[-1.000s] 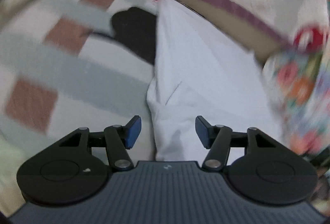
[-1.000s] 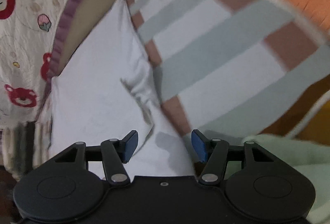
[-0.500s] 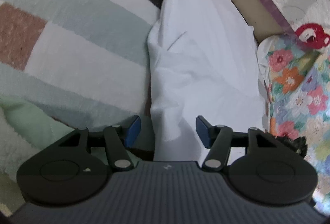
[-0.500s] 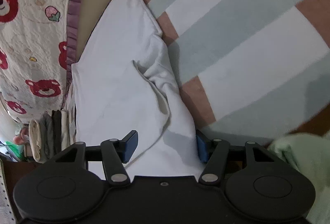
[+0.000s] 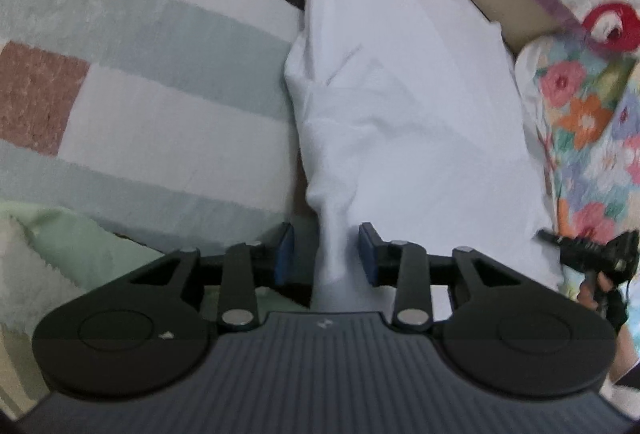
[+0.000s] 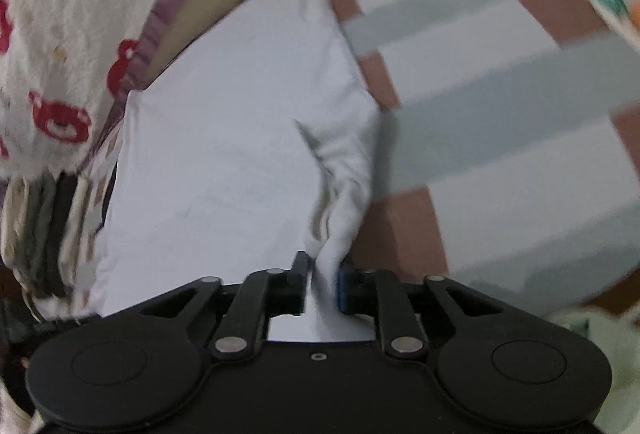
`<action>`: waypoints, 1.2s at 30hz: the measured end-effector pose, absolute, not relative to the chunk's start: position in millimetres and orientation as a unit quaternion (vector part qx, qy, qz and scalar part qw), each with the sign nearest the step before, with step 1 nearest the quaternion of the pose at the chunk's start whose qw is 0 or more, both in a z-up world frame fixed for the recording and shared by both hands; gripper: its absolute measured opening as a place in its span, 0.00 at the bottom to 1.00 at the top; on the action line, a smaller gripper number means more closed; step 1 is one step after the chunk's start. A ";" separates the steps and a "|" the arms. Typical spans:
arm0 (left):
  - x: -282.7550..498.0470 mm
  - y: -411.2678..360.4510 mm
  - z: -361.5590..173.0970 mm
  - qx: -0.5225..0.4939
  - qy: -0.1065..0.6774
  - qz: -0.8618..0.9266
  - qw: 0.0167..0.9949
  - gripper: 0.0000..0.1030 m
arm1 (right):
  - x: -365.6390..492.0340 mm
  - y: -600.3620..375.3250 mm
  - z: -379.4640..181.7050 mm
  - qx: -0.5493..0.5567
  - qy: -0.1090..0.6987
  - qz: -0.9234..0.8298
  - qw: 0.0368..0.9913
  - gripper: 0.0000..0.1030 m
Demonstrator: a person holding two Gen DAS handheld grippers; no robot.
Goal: Fold clothes
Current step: 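Pinch the T-shirt side with the left gripper while the right gripper pinches the sleeve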
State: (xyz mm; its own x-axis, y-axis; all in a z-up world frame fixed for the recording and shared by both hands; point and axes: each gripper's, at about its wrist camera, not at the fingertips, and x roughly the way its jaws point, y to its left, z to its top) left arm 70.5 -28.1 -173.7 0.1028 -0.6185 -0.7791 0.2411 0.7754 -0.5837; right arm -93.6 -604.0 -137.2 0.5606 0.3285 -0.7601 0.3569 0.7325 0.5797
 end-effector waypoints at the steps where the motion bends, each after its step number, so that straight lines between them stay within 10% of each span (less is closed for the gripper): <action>1: 70.2 -29.1 -174.2 -0.158 0.602 -0.302 0.722 0.34 | -96.6 -606.6 -141.5 0.385 0.465 -0.004 0.797 0.36; 4: 71.0 -28.8 -185.1 -0.199 0.609 -0.314 0.700 0.37 | -102.6 -611.0 -154.0 0.436 0.466 0.013 0.770 0.59; 7: 72.4 -27.3 -189.5 -0.220 0.604 -0.315 0.698 0.33 | -104.2 -606.0 -156.3 0.442 0.456 0.026 0.772 0.61; 9: 72.9 -29.2 -189.1 -0.217 0.589 -0.319 0.710 0.05 | -100.0 -600.6 -156.1 0.432 0.447 0.034 0.783 0.60; 10: 72.6 -30.6 -186.8 -0.213 0.580 -0.323 0.717 0.05 | -95.3 -596.6 -156.2 0.425 0.446 0.036 0.787 0.46; 11: 70.8 -31.1 -180.3 -0.205 0.569 -0.328 0.726 0.05 | -90.3 -591.9 -155.4 0.415 0.448 0.038 0.791 0.10; 19: 69.1 -28.8 -163.7 -0.216 0.548 -0.328 0.738 0.05 | -79.2 -569.3 -116.8 0.366 0.432 0.025 0.824 0.10; 24: 72.7 -31.0 -184.5 -0.212 0.588 -0.310 0.717 0.08 | -77.5 -563.7 -130.8 0.351 0.449 0.005 0.822 0.18; 26: 74.4 -30.4 -188.9 -0.217 0.594 -0.311 0.710 0.24 | -83.7 -572.0 -139.4 0.378 0.444 0.006 0.812 0.49; 28: 75.9 -30.3 -193.3 -0.223 0.597 -0.315 0.704 0.30 | -82.1 -575.8 -149.4 0.406 0.458 0.018 0.791 0.57; 30: 76.7 -33.6 -192.9 -0.216 0.592 -0.316 0.709 0.20 | -73.7 -571.0 -153.8 0.387 0.480 0.023 0.787 0.53; 32: 75.2 -37.8 -188.9 -0.193 0.581 -0.322 0.722 0.05 | -63.6 -562.9 -146.3 0.337 0.489 0.020 0.804 0.11; 36: 58.7 -28.5 -145.7 -0.200 0.527 -0.350 0.749 0.05 | -70.1 -563.9 -125.0 0.365 0.451 0.032 0.814 0.11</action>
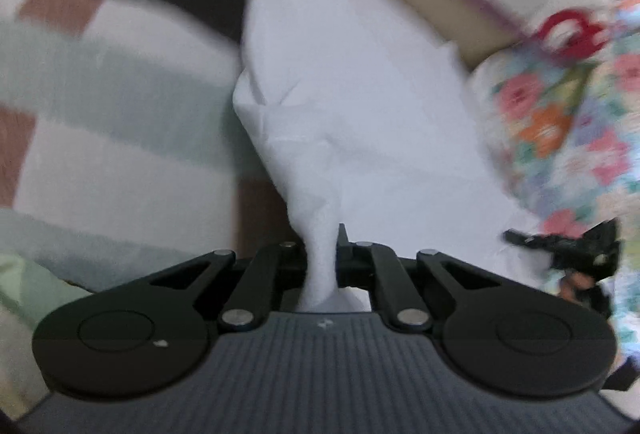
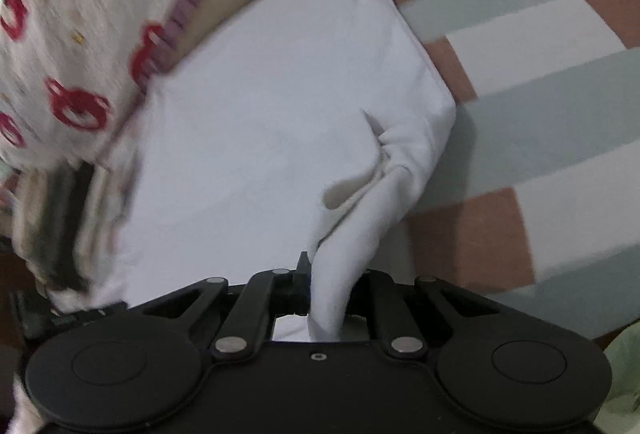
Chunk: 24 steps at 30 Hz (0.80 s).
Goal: Fold clothes
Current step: 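Pinch the T-shirt side with the left gripper while the right gripper pinches the sleeve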
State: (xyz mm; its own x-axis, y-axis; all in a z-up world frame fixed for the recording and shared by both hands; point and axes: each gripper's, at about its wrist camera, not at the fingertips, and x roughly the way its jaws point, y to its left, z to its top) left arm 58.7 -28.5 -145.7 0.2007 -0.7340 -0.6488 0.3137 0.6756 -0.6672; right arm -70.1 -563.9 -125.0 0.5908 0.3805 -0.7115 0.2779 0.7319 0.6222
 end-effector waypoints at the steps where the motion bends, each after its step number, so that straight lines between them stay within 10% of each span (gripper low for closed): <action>1: 52.8 -22.8 -132.9 -0.215 0.513 -0.355 0.751 0.05 | -77.2 -565.7 -116.2 0.378 0.433 0.037 0.817 0.11; 24: 38.9 18.8 -47.9 -0.259 0.539 -0.361 0.715 0.05 | -117.8 -572.3 -12.4 0.372 0.393 0.073 0.837 0.11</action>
State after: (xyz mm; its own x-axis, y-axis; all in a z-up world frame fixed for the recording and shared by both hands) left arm 38.9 18.8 -47.9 0.1576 -0.7959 -0.5845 0.2378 0.6051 -0.7598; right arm -117.8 -572.3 -12.4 0.6800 0.4154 -0.6042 0.1702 0.7120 0.6812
